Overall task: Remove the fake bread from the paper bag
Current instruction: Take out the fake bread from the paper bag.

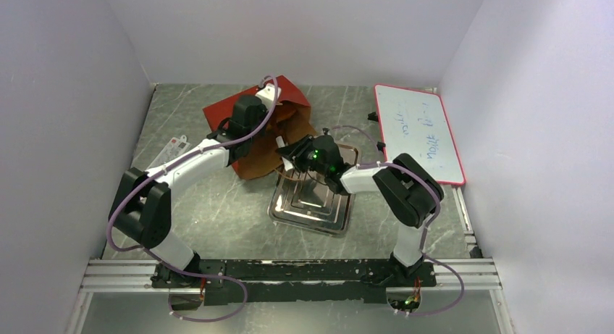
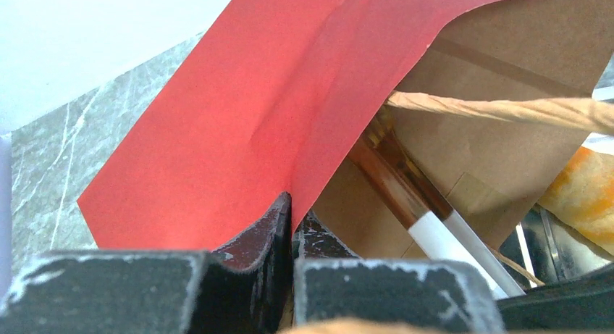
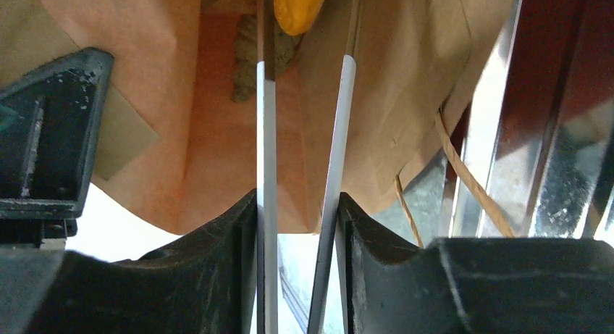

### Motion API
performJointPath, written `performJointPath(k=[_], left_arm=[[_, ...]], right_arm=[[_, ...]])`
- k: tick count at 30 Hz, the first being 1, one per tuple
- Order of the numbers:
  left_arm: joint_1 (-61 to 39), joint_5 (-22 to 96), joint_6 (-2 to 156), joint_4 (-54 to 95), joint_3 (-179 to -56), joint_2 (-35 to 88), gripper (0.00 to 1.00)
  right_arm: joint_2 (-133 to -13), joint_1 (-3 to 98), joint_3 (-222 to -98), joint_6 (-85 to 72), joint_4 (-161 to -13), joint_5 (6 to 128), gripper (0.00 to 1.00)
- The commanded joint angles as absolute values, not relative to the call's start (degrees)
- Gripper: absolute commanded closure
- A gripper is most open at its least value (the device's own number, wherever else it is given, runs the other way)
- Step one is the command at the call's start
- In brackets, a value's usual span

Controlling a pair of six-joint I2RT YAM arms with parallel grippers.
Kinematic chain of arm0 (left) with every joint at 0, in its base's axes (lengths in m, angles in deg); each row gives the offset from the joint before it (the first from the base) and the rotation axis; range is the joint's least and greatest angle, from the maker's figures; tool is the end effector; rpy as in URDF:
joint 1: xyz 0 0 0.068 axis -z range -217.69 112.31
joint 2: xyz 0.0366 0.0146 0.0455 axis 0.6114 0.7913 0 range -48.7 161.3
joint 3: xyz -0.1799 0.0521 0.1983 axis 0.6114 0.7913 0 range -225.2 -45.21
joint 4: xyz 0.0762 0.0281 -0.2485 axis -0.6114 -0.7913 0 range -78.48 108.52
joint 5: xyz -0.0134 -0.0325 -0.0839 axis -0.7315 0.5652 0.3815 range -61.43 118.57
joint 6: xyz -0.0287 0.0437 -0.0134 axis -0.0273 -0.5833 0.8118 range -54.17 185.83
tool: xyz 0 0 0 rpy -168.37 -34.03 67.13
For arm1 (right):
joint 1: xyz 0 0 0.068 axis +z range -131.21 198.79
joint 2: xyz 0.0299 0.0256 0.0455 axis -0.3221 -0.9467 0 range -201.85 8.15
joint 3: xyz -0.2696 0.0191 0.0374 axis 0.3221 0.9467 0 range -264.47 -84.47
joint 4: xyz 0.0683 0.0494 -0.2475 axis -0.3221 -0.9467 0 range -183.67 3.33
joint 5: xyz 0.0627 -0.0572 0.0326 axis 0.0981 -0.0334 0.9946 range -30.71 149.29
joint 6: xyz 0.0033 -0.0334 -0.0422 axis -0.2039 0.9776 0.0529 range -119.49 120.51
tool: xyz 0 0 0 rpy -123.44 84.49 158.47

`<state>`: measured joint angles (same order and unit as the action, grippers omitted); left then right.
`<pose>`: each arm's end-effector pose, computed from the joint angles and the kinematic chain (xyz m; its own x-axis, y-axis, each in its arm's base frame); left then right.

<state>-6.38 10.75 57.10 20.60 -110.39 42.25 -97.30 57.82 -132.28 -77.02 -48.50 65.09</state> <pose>0.3217 -0.1828 0.2816 -0.3006 0.3519 -0.8865 0.3045 0.9162 0.2605 0.2893 0.2391 0.1567 -0.7398 0.6508 -0.1706 0.1015 0.3587 0.9279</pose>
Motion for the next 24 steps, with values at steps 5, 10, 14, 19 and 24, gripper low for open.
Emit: performJointPath(k=[5,10,14,19,24], left_arm=[[-5.7,10.1,58.4,22.4,-109.7,40.3,0.93],[-5.7,8.1,58.8,22.0,-110.6,41.0,0.93],[-5.7,6.4,59.4,21.5,-112.2,42.6,0.93],[-5.7,4.7,59.8,20.9,-115.0,45.4,0.93],[-5.7,3.9,59.8,19.8,-117.5,47.2,0.93]], right_arm=[[-99.3,57.0,-134.1,-76.3,-42.4,66.6,0.8],[-96.3,57.0,-132.2,-75.0,-43.3,65.8,1.0],[-92.5,57.0,-130.2,-74.2,-44.3,65.0,1.0],[-88.4,57.1,-127.7,-73.9,-45.2,64.8,1.0],[-85.3,57.4,-125.5,-73.7,-46.0,64.4,1.0]])
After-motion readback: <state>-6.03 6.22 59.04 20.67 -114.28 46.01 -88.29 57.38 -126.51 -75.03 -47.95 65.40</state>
